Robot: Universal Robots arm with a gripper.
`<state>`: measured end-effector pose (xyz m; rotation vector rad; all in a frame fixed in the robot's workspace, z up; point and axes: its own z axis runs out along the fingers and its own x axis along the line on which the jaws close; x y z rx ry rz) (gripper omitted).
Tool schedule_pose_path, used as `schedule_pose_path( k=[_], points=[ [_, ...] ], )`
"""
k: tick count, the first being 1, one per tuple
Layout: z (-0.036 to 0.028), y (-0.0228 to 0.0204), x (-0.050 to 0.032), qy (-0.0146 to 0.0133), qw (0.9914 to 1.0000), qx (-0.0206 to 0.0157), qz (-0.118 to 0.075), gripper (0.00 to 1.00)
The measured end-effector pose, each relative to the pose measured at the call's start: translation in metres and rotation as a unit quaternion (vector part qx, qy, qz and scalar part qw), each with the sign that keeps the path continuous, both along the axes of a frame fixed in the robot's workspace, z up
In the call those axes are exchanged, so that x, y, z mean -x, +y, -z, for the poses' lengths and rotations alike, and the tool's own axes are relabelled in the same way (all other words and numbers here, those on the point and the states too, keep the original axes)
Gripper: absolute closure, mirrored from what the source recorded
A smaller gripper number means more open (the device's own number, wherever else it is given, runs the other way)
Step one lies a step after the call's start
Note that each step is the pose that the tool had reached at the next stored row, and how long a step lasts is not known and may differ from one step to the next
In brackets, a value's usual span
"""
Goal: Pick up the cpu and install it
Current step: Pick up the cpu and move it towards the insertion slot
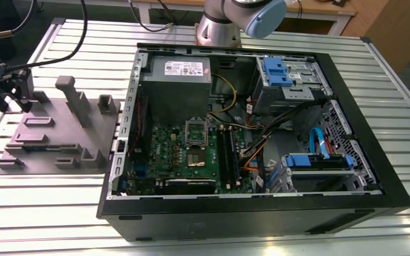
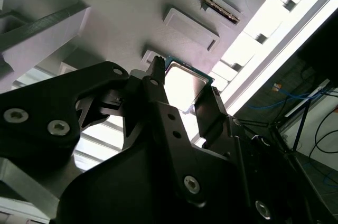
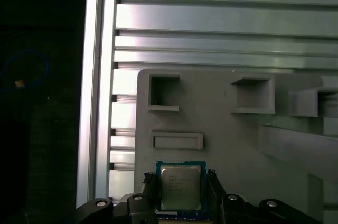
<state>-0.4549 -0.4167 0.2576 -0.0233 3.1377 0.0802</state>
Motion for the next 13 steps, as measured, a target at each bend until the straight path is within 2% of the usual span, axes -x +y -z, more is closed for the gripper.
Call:
schedule_pose_path(
  k=[13],
  points=[
    [-0.0038,0.0000,0.0000,0.0000,1.00000,0.0000,0.000,0.53]
  ],
)
